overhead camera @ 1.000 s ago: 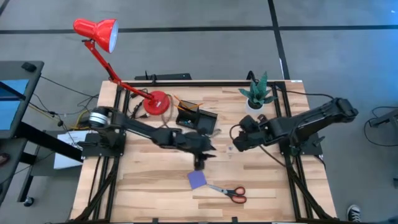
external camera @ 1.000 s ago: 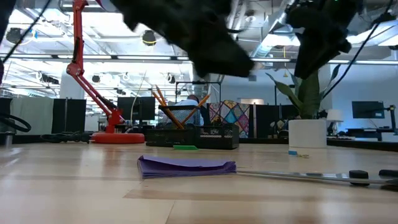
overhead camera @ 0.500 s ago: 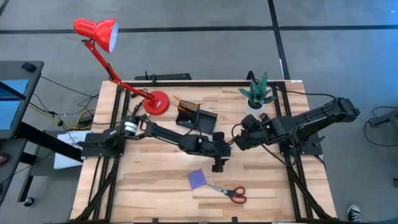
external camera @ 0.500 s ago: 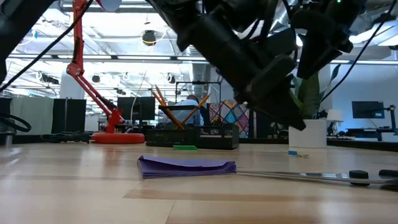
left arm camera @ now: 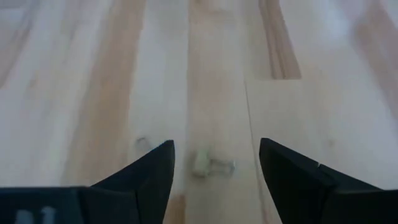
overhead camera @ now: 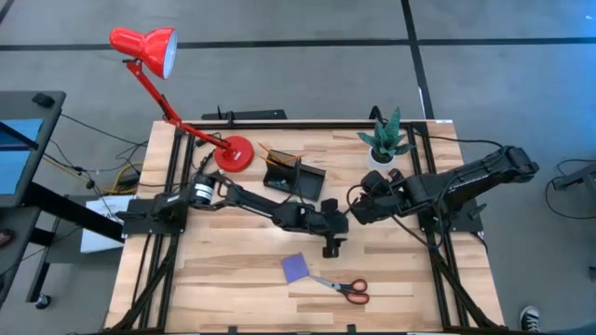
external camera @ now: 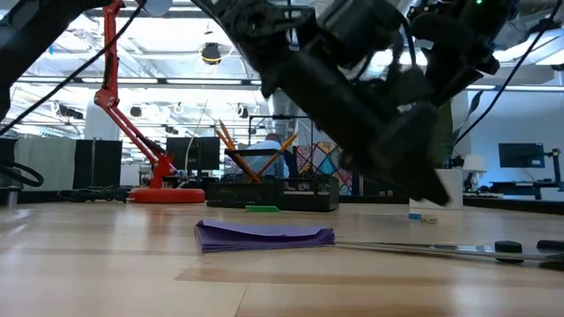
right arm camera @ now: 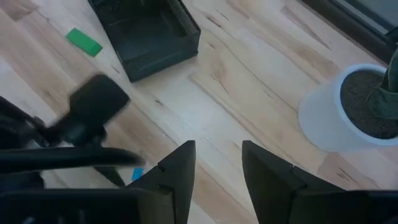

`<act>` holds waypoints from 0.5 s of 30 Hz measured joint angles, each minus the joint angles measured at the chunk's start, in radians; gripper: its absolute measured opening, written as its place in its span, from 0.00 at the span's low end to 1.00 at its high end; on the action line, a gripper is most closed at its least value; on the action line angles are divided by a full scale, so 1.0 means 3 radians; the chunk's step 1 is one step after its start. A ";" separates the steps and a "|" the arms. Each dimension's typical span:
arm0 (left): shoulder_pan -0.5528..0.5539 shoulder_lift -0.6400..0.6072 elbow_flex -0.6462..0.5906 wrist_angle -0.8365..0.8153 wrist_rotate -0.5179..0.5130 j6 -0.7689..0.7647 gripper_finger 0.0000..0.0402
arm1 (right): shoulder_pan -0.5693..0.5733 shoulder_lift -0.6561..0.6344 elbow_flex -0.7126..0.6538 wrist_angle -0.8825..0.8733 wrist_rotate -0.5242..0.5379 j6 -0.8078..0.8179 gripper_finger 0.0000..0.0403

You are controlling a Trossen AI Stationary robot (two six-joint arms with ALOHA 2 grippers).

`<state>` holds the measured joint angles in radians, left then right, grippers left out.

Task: Pick and place office supplies into organizer
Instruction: Put the yellow binder clip into the black desk organizer

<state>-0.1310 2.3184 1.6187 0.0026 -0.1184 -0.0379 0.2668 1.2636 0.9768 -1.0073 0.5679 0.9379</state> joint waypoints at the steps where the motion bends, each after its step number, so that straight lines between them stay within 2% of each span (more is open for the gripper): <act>1: -0.0001 0.0032 0.0000 -0.0003 -0.0016 -0.0027 0.56 | 0.0000 0.0001 -0.0002 -0.0001 0.0004 0.0000 0.31; 7: -0.0001 0.0081 -0.0006 -0.0015 -0.0065 -0.0118 0.56 | -0.0017 0.0000 0.0000 -0.0060 0.0081 0.0016 0.31; 15: 0.0024 0.0084 -0.0009 0.0024 -0.0066 -0.0104 0.56 | -0.0198 -0.0001 0.0000 -0.0429 0.0556 0.0227 0.31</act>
<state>-0.1238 2.3436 1.6161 0.0097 -0.1382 -0.0692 0.2075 1.2633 0.9768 -1.1361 0.7346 1.0060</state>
